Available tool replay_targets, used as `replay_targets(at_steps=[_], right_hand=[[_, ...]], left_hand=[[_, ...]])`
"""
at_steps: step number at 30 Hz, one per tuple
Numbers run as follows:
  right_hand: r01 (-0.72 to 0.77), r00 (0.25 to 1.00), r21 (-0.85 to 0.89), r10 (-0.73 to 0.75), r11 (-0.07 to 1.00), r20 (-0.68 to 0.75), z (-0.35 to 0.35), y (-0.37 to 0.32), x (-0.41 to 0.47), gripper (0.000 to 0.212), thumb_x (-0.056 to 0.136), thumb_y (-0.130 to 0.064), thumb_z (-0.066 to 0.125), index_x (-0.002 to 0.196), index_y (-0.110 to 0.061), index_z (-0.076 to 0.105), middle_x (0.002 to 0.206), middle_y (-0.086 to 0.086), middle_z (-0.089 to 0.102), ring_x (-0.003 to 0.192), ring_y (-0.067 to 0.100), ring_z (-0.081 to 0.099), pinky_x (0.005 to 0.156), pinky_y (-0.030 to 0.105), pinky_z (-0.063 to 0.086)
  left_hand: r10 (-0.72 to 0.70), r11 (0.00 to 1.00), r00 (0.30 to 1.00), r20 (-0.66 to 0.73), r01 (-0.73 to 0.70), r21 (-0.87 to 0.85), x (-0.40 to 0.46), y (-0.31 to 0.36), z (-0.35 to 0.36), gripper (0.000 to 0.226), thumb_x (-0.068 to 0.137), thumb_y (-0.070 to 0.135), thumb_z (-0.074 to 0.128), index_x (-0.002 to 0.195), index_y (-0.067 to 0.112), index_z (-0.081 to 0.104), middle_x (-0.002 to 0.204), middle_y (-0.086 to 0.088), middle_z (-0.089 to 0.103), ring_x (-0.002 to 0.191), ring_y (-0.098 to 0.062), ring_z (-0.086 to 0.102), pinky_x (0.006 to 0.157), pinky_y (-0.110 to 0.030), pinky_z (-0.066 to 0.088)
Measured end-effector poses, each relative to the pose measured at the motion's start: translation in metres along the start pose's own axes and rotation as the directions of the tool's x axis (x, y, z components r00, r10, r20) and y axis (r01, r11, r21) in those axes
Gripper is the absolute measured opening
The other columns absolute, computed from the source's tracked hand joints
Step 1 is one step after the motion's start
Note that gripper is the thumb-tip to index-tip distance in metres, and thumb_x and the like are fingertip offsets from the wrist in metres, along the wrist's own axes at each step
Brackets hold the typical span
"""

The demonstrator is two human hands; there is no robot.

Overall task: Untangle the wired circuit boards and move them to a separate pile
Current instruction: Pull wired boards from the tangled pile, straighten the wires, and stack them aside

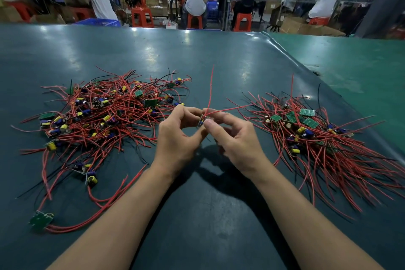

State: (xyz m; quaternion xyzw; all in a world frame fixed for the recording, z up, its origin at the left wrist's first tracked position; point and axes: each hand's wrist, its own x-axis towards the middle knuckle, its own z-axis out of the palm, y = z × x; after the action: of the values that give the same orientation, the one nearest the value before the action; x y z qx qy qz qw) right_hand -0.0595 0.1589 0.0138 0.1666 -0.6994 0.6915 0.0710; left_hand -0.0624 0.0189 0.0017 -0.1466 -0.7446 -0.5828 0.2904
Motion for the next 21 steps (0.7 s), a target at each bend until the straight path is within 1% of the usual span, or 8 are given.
replay_targets(at_steps=[1,3,5,7,9,13,17,21], right_hand=[[-0.008,1.0,0.005,0.008,1.0,-0.023,0.0,0.0,0.001,0.019,0.09,-0.007,0.067,0.108,-0.013,0.072,0.07,-0.012,0.06,0.046,0.0,0.038,0.045,0.01,0.031],[-0.038,0.998,0.053,0.041,0.998,-0.057,0.002,-0.003,0.001,0.019,0.089,-0.005,0.067,0.108,-0.004,0.072,0.082,-0.005,0.067,0.045,-0.002,0.045,0.045,0.007,0.033],[-0.115,0.988,0.178,0.131,0.977,-0.083,0.002,-0.006,0.001,0.012,0.086,-0.007,0.069,0.097,-0.007,0.075,0.087,0.001,0.069,0.045,-0.001,0.047,0.042,0.009,0.031],[-0.209,0.964,0.287,0.247,0.935,-0.1,-0.001,-0.007,0.004,0.007,0.078,-0.014,0.075,0.084,-0.013,0.077,0.075,0.004,0.065,0.046,0.004,0.04,0.042,0.015,0.027],[-0.264,0.944,0.353,0.316,0.898,-0.1,-0.004,-0.007,0.006,0.011,0.067,-0.022,0.078,0.076,-0.015,0.077,0.066,0.002,0.062,0.046,0.008,0.039,0.044,0.019,0.028],[-0.289,0.935,0.403,0.347,0.868,-0.078,-0.005,-0.009,0.006,0.014,0.064,-0.027,0.078,0.076,-0.021,0.078,0.066,-0.009,0.065,0.047,0.005,0.044,0.046,0.018,0.032],[-0.271,0.927,0.52,0.365,0.81,-0.085,-0.008,-0.01,0.009,0.01,0.067,-0.022,0.074,0.075,-0.017,0.079,0.068,-0.009,0.065,0.046,0.004,0.045,0.039,0.015,0.031],[-0.296,0.936,0.572,0.353,0.765,0.011,-0.011,-0.01,0.009,0.012,0.075,-0.022,0.071,0.082,-0.015,0.078,0.066,-0.006,0.056,0.046,0.006,0.036,0.038,0.016,0.023]], left_hand=[[0.023,0.999,1.0,0.006,-0.023,0.027,0.0,0.0,0.0,0.024,0.076,0.019,0.077,0.08,0.005,0.057,0.093,0.002,0.069,0.082,-0.017,0.069,0.077,-0.038,0.057],[0.062,0.995,0.998,0.007,-0.062,0.076,0.0,0.001,0.0,0.028,0.076,0.023,0.08,0.079,0.004,0.059,0.089,0.0,0.068,0.079,-0.02,0.066,0.074,-0.042,0.055],[0.075,0.994,0.997,0.021,-0.077,0.08,0.0,0.003,-0.001,0.032,0.073,0.029,0.083,0.078,0.006,0.061,0.088,0.003,0.068,0.079,-0.017,0.065,0.073,-0.04,0.053],[0.078,0.995,0.995,0.056,-0.081,0.065,-0.001,0.006,-0.001,0.032,0.069,0.028,0.085,0.08,0.007,0.063,0.088,0.006,0.069,0.079,-0.011,0.065,0.073,-0.034,0.053],[0.077,0.995,0.994,0.079,-0.082,0.061,-0.001,0.007,0.0,0.03,0.068,0.024,0.087,0.083,0.008,0.066,0.087,0.006,0.07,0.079,-0.008,0.065,0.073,-0.031,0.052],[0.132,0.983,0.987,0.094,-0.143,0.117,0.0,0.008,-0.002,0.025,0.073,0.013,0.085,0.091,0.007,0.069,0.088,0.003,0.071,0.081,-0.008,0.064,0.073,-0.031,0.052],[0.268,0.944,0.955,0.123,-0.286,0.164,0.0,0.01,-0.003,0.022,0.075,0.007,0.082,0.093,0.001,0.071,0.097,-0.004,0.072,0.09,-0.013,0.067,0.079,-0.03,0.053],[0.399,0.871,0.904,0.154,-0.427,0.245,0.001,0.01,-0.004,0.014,0.08,0.003,0.078,0.093,0.0,0.074,0.103,-0.007,0.072,0.094,-0.024,0.068,0.081,-0.044,0.054]])
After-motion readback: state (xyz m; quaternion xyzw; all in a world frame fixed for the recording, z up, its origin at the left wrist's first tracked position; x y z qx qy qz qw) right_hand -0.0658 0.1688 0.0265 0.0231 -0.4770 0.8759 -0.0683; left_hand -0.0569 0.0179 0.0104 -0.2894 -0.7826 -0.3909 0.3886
